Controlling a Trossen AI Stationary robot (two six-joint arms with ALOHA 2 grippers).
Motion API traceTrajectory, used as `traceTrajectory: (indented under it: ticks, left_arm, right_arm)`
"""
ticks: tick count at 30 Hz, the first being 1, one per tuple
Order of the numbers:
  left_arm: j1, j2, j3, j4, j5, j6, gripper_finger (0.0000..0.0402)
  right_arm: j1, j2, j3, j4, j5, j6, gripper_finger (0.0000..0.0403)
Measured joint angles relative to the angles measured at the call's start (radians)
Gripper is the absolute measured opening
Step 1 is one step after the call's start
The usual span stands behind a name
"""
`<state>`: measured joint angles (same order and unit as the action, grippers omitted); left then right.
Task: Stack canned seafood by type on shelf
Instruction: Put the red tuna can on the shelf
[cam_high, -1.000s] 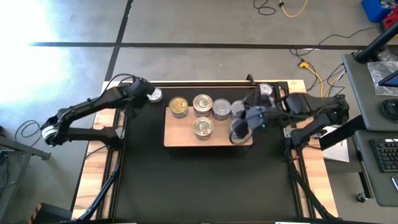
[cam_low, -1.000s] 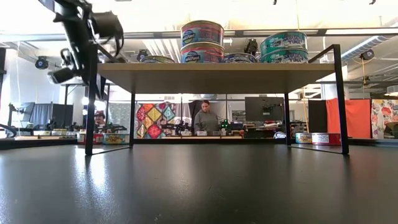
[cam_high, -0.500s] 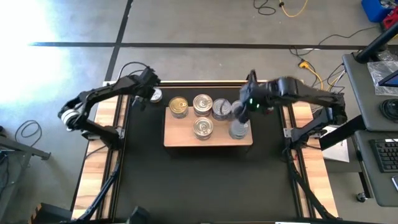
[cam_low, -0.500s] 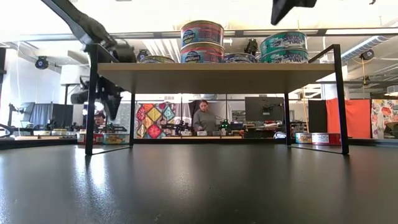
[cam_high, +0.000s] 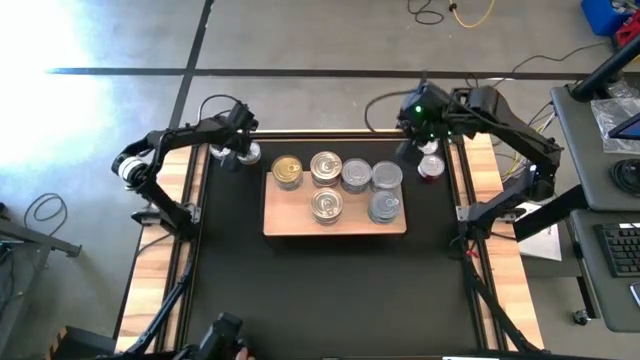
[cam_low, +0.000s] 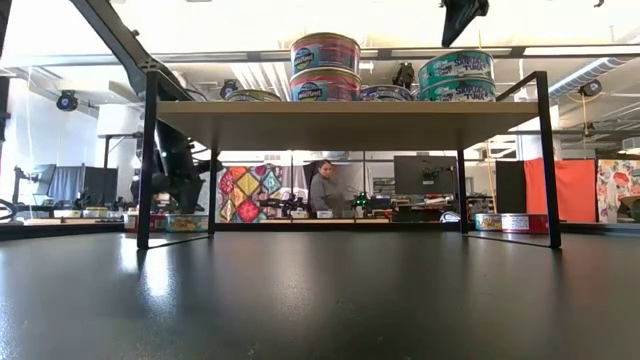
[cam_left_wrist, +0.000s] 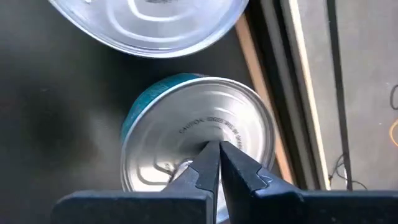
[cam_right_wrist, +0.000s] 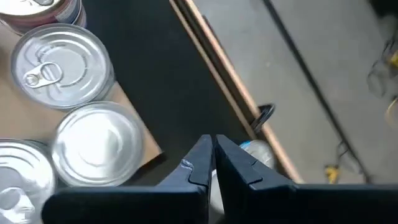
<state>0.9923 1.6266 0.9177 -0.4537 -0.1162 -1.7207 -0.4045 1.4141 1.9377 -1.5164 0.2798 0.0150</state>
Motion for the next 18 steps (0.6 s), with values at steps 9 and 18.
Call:
traceTrajectory:
  ticks: [9, 18]
  left_arm:
    - [-0.137, -0.015, -0.043, -0.072, -0.03, -0.067, 0.0]
    - [-0.437, -0.311, -0.296, -0.16, -0.081, -0.608, 0.0]
  right_arm:
    - [-0.055, 0.099, 0.184, 0.048, -0.001, -0.235, 0.0013]
    - [-0.047, 0.105, 0.312, 0.009, -0.029, -0.178, 0.0013]
